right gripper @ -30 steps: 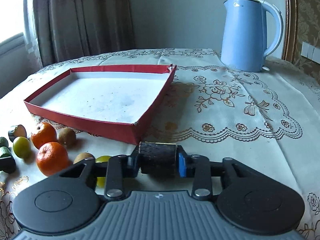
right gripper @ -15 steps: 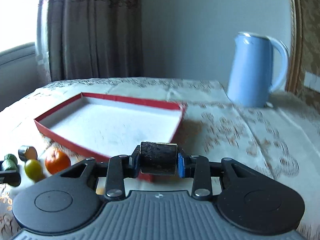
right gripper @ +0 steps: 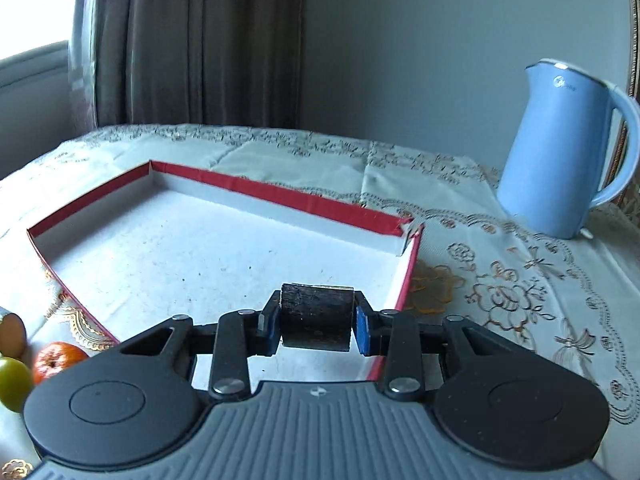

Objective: Organize fruits
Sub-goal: 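Carry eggplant slice into red tray and open right tool while left tool holds cucumber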

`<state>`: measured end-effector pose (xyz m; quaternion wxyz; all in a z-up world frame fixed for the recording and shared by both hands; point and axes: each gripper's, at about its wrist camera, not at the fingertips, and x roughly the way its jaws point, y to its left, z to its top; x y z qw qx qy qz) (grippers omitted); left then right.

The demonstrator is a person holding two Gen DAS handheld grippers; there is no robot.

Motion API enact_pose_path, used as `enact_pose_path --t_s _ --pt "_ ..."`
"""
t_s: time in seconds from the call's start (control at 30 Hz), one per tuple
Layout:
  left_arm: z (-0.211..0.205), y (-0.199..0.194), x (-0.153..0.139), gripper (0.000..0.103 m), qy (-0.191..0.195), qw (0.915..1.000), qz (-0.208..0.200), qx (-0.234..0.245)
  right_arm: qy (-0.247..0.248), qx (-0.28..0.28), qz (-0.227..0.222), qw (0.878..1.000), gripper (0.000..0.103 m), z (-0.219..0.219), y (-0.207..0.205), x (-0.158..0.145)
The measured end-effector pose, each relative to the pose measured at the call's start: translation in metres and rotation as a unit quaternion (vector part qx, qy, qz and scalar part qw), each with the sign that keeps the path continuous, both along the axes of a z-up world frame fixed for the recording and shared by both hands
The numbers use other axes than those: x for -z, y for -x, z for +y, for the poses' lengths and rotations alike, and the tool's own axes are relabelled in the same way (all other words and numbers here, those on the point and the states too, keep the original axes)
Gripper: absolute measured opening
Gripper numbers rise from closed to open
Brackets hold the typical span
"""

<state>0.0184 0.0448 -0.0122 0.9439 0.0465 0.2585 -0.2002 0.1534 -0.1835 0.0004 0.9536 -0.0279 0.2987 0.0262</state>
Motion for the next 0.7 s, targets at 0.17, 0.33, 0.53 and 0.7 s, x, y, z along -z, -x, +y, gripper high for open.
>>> enact_pose_path --t_s 0.17,0.33,0.53,0.7 --pt "-0.005 -0.004 0.000 0.027 -0.003 1.0000 0.005 0.003 0.006 -0.010 0.018 1.000 0.034 0.004 -0.008 0.013" --pt "-0.009 -0.008 0.000 0.027 -0.005 0.9999 0.013 0.005 0.005 -0.012 0.016 1.000 0.034 0.004 -0.007 0.012" --pt "-0.012 -0.012 -0.001 0.027 -0.004 0.9998 0.022 -0.001 -0.007 -0.019 0.017 1.000 0.037 0.000 -0.007 0.011" --pt "-0.014 -0.015 -0.003 0.027 -0.002 0.9996 0.029 -0.005 -0.007 -0.018 -0.003 1.000 0.067 -0.003 0.004 0.003"
